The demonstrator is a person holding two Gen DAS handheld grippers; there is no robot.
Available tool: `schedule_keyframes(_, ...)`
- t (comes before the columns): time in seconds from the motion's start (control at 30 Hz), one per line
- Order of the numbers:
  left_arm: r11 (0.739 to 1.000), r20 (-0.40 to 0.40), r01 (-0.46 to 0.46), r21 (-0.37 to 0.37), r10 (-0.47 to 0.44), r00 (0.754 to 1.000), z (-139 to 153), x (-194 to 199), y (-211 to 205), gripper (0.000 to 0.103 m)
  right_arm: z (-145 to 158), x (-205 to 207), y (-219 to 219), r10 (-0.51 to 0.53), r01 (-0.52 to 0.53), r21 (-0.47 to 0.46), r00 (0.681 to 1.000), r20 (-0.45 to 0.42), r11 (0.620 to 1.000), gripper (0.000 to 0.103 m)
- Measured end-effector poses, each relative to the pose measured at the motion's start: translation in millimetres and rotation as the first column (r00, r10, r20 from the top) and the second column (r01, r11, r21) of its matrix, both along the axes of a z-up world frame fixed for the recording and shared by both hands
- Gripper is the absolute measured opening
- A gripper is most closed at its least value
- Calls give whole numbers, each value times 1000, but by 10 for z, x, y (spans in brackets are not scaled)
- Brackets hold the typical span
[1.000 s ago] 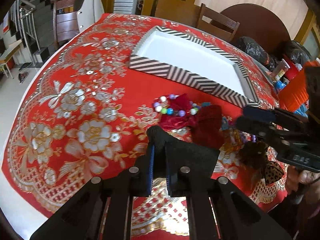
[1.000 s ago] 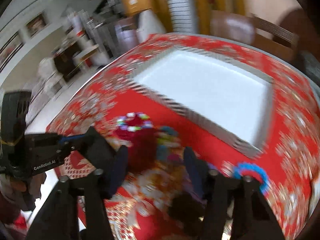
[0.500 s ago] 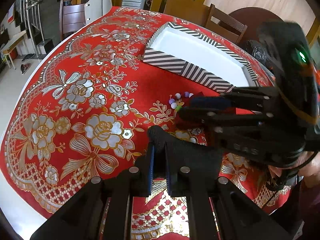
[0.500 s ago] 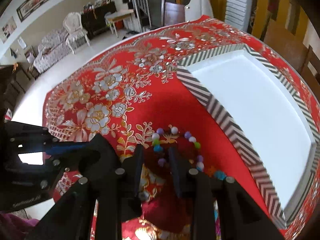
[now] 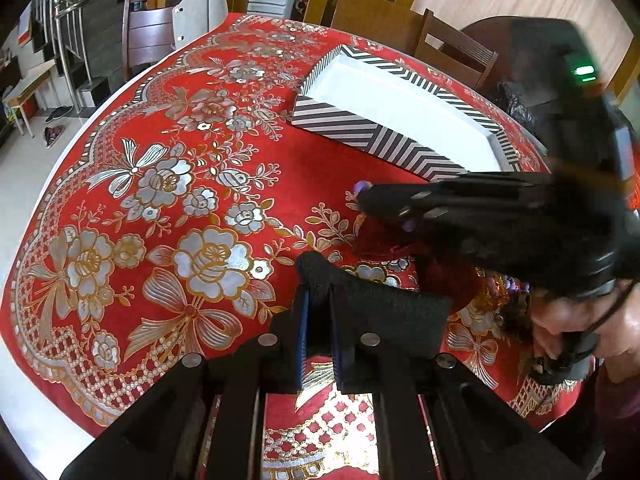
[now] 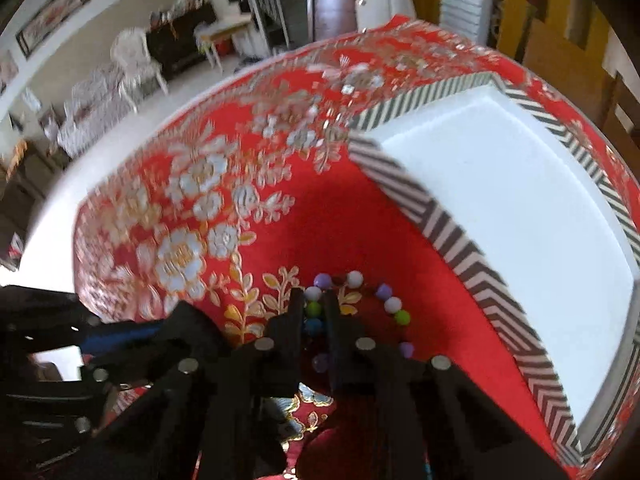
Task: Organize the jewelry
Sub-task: 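Grasp the pastel beaded bracelet with the right gripper while the left holds the pouch, then place the black pouch in the tray with the left gripper while the right drops the bracelet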
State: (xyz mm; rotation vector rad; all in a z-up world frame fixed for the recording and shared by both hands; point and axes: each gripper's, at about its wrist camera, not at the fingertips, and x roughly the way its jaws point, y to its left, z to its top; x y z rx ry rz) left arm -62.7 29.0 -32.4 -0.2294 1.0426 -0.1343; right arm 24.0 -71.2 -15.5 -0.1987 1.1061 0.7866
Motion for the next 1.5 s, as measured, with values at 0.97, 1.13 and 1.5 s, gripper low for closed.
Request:
schedule_keyframes(0.97, 999, 147, 9, 49, -16, 989, 697, 41, -132, 19, 979, -226, -1755, -337, 305, 394, 941, 13, 867, 9)
schedule_keyframes(1.13, 998, 173, 19, 64, -30, 984, 788, 131, -186, 19, 936, -205, -1920, -375, 340, 386, 927, 15, 857, 9)
schedule_keyframes(1.5, 999, 196, 28, 40, -36, 980, 936, 730, -328, 19, 949, 19, -2215, -456, 417, 356, 890, 30, 837, 9)
